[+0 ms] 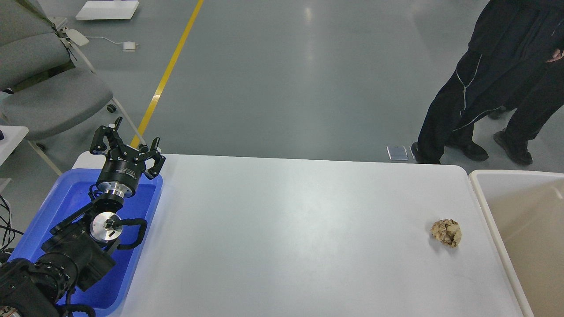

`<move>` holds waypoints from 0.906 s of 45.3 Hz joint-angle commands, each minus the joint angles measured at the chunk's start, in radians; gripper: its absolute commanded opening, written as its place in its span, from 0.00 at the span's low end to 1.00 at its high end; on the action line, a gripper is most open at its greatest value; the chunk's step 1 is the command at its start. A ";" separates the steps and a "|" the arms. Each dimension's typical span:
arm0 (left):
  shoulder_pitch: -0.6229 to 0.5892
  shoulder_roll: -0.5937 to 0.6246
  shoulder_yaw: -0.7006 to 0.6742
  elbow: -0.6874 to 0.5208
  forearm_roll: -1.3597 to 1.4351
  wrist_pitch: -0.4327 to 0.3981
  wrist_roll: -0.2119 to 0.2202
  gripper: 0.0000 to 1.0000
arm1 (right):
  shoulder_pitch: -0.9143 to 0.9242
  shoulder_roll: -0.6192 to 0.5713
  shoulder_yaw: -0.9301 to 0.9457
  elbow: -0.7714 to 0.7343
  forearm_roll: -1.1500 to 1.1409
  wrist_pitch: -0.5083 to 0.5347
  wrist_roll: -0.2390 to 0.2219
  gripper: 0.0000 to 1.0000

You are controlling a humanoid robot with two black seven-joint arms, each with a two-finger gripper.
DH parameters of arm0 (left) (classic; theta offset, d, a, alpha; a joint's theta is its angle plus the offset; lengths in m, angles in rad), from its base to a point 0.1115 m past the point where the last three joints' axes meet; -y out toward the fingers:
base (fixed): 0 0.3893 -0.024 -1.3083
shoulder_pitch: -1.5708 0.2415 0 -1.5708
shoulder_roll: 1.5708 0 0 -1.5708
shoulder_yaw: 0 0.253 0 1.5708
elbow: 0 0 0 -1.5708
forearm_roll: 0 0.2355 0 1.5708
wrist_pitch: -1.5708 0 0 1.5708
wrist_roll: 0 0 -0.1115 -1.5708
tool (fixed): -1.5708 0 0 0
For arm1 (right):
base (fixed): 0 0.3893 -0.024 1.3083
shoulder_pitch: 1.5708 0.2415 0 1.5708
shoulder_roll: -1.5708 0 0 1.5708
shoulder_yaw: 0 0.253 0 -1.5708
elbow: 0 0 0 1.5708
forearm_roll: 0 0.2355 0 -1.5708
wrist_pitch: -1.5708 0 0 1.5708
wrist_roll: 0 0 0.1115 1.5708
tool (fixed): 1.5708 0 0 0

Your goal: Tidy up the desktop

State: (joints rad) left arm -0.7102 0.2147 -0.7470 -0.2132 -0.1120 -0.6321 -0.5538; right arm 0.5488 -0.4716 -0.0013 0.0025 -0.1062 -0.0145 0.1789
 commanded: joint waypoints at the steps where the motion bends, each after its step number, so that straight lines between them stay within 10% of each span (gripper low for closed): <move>1: 0.000 0.000 0.000 0.000 0.000 0.000 0.000 1.00 | 0.010 0.001 -0.013 0.001 -0.009 0.007 0.001 1.00; 14: 0.000 0.000 0.000 0.000 0.000 0.000 0.000 1.00 | 0.077 -0.087 0.196 0.054 0.037 0.106 0.004 1.00; 25: 0.000 0.000 0.000 0.000 0.000 0.000 0.000 1.00 | 0.073 -0.349 0.549 0.605 0.036 0.114 0.011 1.00; 41: 0.000 0.000 0.000 0.000 0.000 0.000 0.000 1.00 | -0.029 -0.311 0.830 0.913 0.020 0.099 0.077 1.00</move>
State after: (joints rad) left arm -0.7105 0.2148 -0.7470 -0.2132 -0.1119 -0.6320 -0.5537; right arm 0.5714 -0.7751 0.6599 0.6728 -0.0806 0.0944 0.2061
